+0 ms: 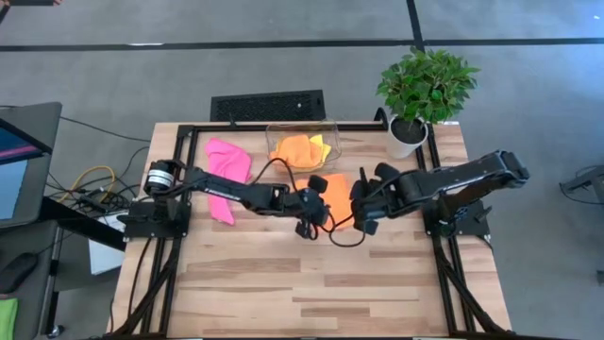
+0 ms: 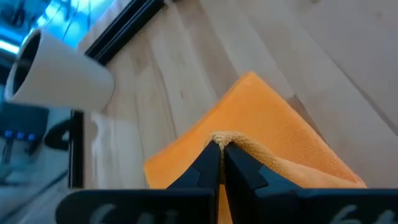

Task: Fold microfiber towels
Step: Fold the orange towel

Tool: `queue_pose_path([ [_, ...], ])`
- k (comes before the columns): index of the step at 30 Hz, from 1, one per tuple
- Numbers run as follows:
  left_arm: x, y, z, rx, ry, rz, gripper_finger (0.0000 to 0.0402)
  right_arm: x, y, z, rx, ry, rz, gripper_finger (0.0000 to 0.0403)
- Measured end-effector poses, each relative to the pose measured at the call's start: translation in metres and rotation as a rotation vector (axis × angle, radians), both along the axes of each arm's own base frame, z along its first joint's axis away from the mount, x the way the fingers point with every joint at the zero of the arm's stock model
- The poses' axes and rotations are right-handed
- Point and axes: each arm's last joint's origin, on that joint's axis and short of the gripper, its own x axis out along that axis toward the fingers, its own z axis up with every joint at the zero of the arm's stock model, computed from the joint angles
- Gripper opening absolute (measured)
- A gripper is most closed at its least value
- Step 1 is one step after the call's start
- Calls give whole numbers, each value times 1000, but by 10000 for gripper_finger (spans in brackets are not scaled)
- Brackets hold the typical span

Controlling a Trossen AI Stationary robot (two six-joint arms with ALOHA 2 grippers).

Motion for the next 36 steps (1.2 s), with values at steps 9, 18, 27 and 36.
queue_pose_path([
  [9,6,11,6,33,-65,-102,0,-3,-1,4,4,-16,1,171],
  [18,31,24,-17,78,-113,-117,0,-7,5,4,0,6,28,171],
  [27,62,23,-22,74,-91,-154,0,-12,18,4,1,14,63,171],
  [36,64,23,-28,44,-73,-120,14,-14,25,3,7,7,75,171],
])
